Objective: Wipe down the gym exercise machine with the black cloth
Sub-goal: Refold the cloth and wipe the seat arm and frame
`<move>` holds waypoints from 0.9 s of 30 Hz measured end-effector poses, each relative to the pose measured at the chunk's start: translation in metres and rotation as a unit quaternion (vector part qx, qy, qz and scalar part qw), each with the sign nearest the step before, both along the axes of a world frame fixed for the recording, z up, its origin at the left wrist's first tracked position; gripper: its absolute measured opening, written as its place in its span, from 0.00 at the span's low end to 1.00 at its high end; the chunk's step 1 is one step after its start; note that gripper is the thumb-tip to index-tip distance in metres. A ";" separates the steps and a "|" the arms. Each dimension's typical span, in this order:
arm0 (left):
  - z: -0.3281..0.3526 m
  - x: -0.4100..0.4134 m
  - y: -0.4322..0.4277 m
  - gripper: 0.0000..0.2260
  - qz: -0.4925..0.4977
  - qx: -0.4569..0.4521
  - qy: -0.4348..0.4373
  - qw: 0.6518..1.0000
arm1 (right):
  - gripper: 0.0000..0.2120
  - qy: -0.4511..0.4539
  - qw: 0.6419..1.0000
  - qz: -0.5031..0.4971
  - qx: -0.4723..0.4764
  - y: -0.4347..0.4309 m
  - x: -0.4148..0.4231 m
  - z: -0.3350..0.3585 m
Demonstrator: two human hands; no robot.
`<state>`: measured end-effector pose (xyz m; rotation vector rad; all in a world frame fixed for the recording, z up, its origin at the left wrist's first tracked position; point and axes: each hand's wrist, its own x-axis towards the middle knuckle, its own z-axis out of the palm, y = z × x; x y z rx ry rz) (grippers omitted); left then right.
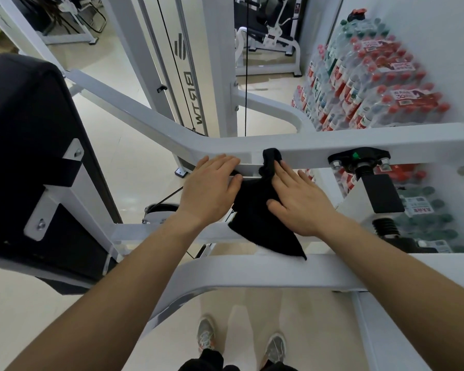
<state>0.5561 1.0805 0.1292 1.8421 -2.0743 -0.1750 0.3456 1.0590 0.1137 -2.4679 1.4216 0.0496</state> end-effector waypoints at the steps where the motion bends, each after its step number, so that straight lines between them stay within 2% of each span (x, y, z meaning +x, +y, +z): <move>1: 0.000 0.001 0.000 0.18 -0.004 0.000 0.000 1.000 | 0.36 -0.003 1.000 -0.004 0.003 -0.003 0.001 0.001; 4: -0.001 0.002 0.000 0.18 -0.014 -0.003 0.003 1.000 | 0.34 -0.020 1.000 -0.005 0.012 0.001 0.002 0.002; 9: 0.001 0.006 0.001 0.21 -0.025 0.018 0.041 0.999 | 0.37 -0.057 0.998 0.010 -0.008 0.029 -0.005 0.001; 13: -0.003 -0.004 0.022 0.16 -0.040 -0.045 0.086 0.994 | 0.25 -0.110 0.989 0.025 -0.095 0.046 -0.007 -0.003; 16: -0.010 -0.020 0.042 0.16 -0.037 -0.078 0.069 0.994 | 0.15 -0.159 0.983 -0.001 -0.095 0.047 -0.008 0.002; 18: -0.011 -0.027 0.045 0.17 -0.033 -0.059 0.054 0.996 | 0.13 -0.198 0.978 -0.020 -0.068 0.045 -0.009 0.006; 21: -0.008 -0.033 0.044 0.16 -0.033 -0.005 0.104 0.994 | 0.13 -0.232 0.971 -0.030 -0.043 0.043 -0.013 0.009; 24: -0.004 -0.032 0.043 0.12 -0.053 -0.001 0.127 0.990 | 0.13 -0.265 0.963 -0.041 -0.022 0.043 -0.017 0.011; 27: 0.009 -0.022 0.041 0.09 -0.055 -0.027 0.157 0.986 | 0.12 -0.296 0.952 -0.043 -0.056 0.035 -0.006 0.023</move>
